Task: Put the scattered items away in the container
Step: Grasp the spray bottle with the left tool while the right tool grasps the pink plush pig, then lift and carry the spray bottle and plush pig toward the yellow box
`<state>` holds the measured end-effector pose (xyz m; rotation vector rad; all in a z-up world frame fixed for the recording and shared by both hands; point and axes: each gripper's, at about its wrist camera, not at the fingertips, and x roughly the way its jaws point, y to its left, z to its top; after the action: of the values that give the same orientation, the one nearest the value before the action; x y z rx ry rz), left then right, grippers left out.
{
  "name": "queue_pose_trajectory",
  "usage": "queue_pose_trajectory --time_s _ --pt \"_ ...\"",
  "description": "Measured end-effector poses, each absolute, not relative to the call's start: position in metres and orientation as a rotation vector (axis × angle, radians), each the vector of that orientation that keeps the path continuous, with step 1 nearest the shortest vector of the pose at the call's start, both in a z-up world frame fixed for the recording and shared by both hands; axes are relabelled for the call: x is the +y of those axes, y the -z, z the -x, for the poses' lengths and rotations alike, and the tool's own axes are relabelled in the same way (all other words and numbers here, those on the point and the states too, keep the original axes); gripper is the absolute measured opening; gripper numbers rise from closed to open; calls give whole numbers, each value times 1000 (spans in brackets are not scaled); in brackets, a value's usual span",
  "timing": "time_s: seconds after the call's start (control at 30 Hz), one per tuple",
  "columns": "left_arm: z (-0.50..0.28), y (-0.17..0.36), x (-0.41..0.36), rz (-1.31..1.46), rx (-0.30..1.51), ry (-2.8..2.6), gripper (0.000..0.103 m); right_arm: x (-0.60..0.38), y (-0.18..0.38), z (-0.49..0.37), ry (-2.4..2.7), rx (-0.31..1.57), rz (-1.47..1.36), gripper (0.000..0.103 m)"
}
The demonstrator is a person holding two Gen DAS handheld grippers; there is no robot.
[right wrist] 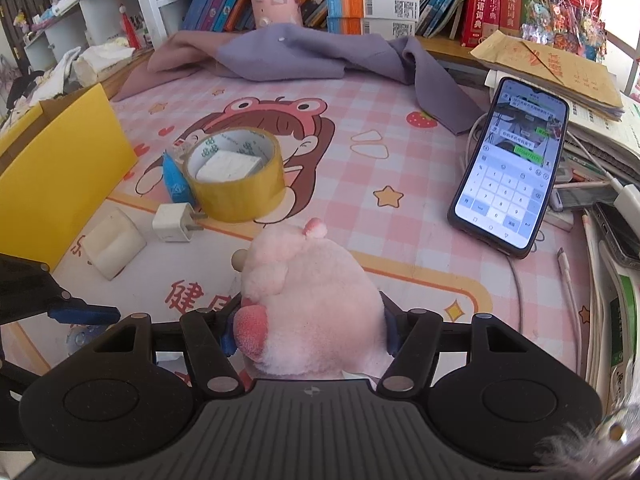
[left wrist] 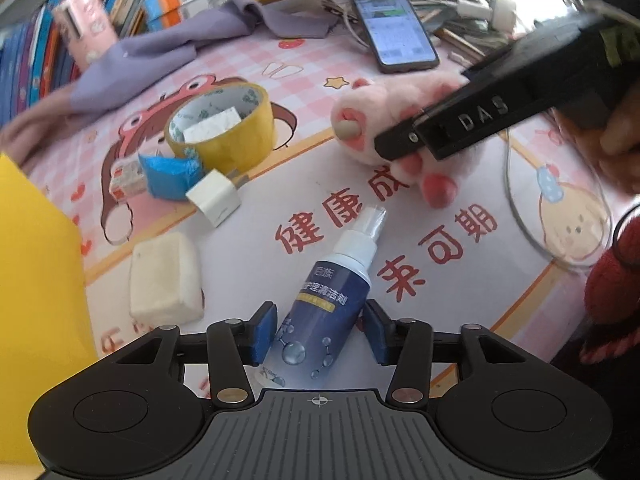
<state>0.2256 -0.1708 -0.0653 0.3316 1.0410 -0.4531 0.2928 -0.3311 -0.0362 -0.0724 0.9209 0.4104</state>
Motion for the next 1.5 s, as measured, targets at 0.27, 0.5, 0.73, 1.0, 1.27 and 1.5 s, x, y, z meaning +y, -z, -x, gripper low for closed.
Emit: queue_pose_trajectory --time_s 0.27,0.5,0.73,1.0,1.27,1.5 --pt "-219 66 -172 -271 1038 409 32 -331 37 -287 -420 923 72 61" --pt "-217 66 -169 -241 1023 381 35 -326 37 -277 -433 923 87 61" --pt "-215 66 -172 -222 1017 349 31 -328 33 -269 -426 910 90 61" --pt "-198 39 -155 -1 966 348 31 -332 20 -252 -397 872 69 61" --pt "-170 28 -136 136 902 373 31 -322 5 -215 -380 834 129 61" --pt "-143 13 -111 171 839 405 31 -306 -13 -178 -358 779 156 61"
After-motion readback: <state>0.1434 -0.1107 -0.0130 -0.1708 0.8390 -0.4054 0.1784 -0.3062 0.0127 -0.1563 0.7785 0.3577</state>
